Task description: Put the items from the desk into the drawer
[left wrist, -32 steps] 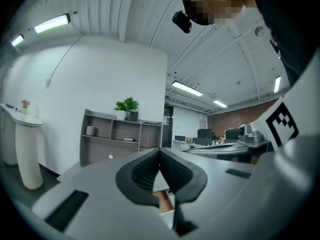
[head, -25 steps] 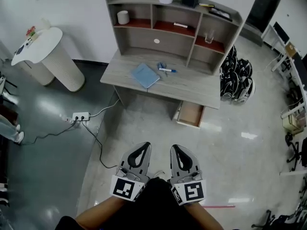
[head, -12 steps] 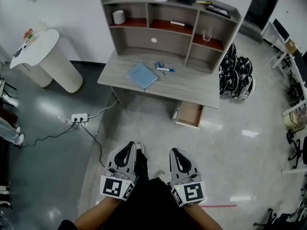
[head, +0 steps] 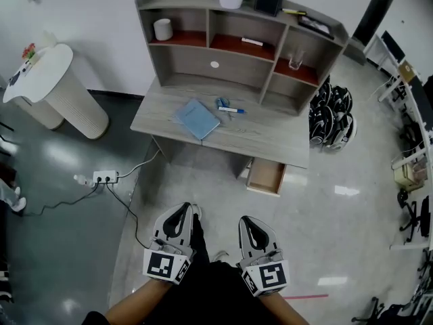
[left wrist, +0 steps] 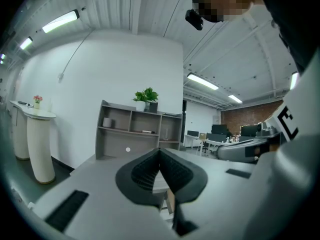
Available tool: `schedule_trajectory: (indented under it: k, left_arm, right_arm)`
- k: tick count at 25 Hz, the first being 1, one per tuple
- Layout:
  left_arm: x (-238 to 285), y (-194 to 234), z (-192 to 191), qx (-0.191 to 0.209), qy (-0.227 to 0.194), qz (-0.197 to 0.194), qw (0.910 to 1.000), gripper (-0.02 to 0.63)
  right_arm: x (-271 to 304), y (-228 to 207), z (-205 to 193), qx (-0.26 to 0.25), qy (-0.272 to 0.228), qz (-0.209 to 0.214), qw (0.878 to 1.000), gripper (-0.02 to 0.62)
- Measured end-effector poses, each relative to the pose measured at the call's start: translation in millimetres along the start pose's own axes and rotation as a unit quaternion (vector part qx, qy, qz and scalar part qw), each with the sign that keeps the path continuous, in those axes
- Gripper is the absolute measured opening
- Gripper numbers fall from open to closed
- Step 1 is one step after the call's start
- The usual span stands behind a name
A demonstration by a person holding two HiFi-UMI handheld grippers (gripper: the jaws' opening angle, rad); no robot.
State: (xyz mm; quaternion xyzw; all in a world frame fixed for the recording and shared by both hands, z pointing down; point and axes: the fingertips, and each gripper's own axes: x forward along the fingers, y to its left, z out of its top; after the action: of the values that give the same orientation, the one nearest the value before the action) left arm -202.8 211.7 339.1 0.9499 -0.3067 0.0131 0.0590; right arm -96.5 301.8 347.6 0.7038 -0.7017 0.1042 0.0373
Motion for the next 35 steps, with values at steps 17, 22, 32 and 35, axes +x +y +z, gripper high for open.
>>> schedule_trajectory:
  k: [17, 22, 32, 35]
  left_arm:
    - [117, 134, -15, -0.027, 0.044, -0.039, 0.9979, 0.002]
    - [139, 161, -24, -0.023, 0.06, -0.059, 0.9961, 0.002]
    - [186, 201, -57, -0.056, 0.098, -0.076, 0.9907, 0.002]
    - [203, 212, -60, -0.062, 0.103, -0.073, 0.99, 0.002]
  right_arm:
    - [212, 6, 17, 0.003, 0.073, 0.043, 0.996, 0.019]
    - [254, 1, 14, 0.004, 0.092, 0.039, 0.995, 0.02]
    - [312, -25, 3, -0.017, 0.114, 0.035, 0.993, 0.02]
    - [331, -43, -4, -0.007, 0.11, 0.04, 0.993, 0.021]
